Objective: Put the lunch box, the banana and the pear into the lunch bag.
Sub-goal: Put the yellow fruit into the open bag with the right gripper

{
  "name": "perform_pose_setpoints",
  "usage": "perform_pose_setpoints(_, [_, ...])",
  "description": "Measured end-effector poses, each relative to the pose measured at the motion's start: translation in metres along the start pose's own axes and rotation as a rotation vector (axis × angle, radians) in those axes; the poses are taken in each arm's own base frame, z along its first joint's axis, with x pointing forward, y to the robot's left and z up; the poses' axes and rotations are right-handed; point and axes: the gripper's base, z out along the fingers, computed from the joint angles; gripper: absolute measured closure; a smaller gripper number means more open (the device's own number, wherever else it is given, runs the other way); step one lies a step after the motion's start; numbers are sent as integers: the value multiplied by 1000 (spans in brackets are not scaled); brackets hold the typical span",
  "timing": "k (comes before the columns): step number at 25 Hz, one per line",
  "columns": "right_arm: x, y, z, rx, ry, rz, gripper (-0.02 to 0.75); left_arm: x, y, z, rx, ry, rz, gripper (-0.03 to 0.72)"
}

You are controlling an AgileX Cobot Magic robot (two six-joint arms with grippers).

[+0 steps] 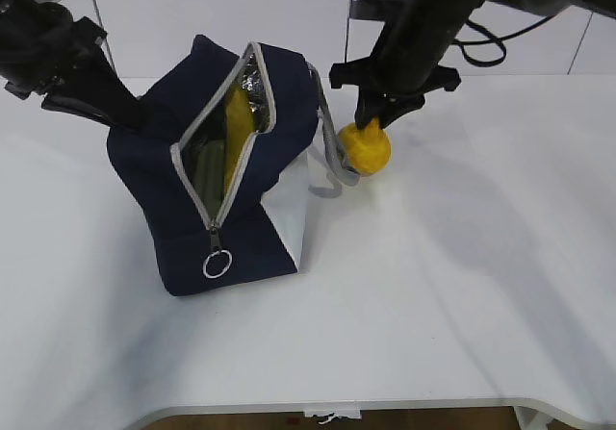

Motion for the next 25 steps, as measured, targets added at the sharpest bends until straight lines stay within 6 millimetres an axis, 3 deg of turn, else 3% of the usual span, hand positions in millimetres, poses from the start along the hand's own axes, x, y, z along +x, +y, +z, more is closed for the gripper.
perform_pose_setpoints(9, [-22, 7, -58, 16, -61, -35, 523, 0, 0, 0, 0, 0, 0, 675])
perform_pose_setpoints(18, [-24, 26, -137, -121, -202, -34, 525, -1, 0, 0, -5, -9, 0, 676])
perform_pose_setpoints(22, [-20, 46, -154, -327, -214, -64, 526, -2, -1, 0, 10, -23, -9, 676])
perform_pose_setpoints(25, [-17, 61, -155, -394, -205, -96, 526, -5, -2, 0, 27, -55, -23, 675])
